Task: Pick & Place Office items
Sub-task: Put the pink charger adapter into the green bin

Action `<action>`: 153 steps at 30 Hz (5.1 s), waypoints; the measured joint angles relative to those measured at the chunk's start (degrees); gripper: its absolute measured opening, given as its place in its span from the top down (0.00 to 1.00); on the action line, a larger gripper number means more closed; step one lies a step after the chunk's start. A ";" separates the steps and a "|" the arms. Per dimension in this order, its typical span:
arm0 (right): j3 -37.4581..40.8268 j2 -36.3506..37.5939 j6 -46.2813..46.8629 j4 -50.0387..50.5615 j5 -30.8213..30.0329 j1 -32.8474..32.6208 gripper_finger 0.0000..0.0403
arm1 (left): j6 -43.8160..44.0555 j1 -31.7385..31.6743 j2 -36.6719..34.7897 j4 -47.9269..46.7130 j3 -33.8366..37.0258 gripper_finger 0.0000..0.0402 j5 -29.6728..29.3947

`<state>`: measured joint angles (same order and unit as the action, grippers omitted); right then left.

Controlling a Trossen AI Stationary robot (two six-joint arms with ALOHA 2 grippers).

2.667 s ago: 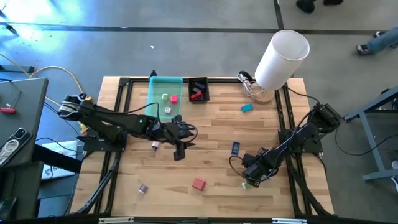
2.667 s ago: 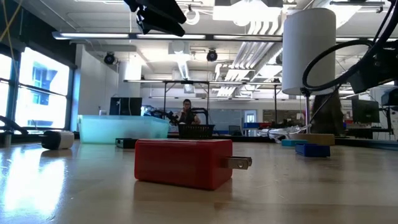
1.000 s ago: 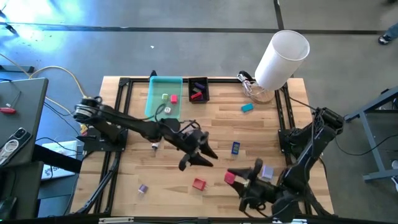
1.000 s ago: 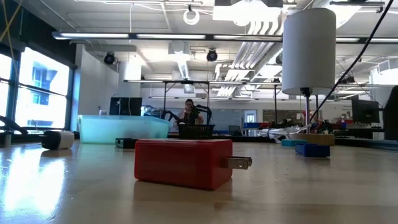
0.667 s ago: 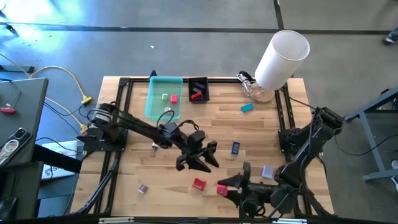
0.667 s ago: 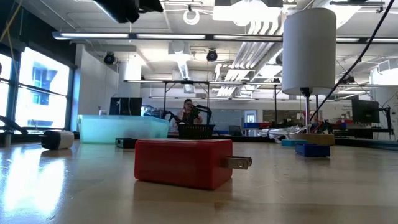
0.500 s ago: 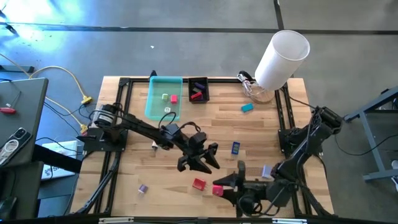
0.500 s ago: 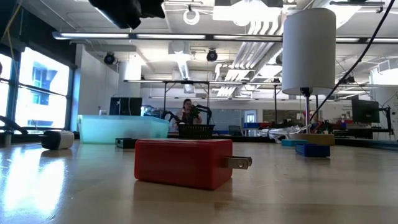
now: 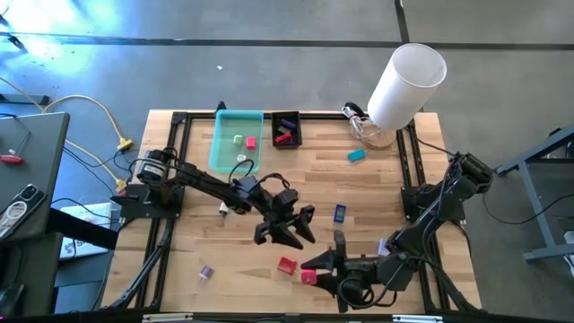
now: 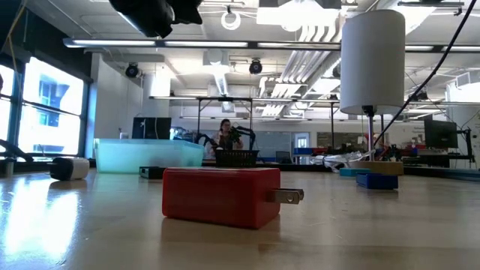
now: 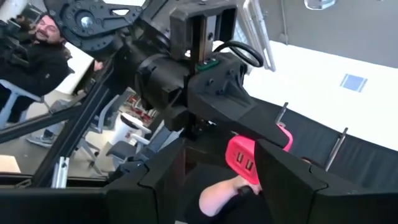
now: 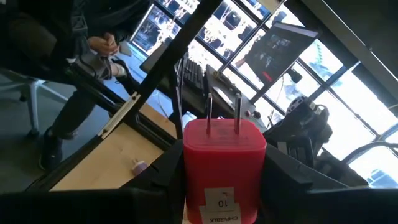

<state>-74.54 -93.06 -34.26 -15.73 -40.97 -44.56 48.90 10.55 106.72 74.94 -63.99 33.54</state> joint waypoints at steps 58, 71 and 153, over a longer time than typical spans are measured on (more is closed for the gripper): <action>0.02 0.00 33.99 8.87 -17.35 -5.22 0.66 | -22.62 1.61 0.00 -11.71 -0.02 0.16 -4.45; 0.04 0.00 54.52 19.44 -19.14 -4.08 0.66 | -57.57 6.67 0.00 -19.46 -0.02 0.16 -23.13; 0.04 0.11 79.27 29.47 -1.21 5.20 0.55 | -111.36 19.83 -0.02 -14.29 0.00 0.35 -70.14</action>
<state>-74.51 -92.95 45.01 13.74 -42.18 -39.36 -62.45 30.38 106.69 60.64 -63.99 -36.60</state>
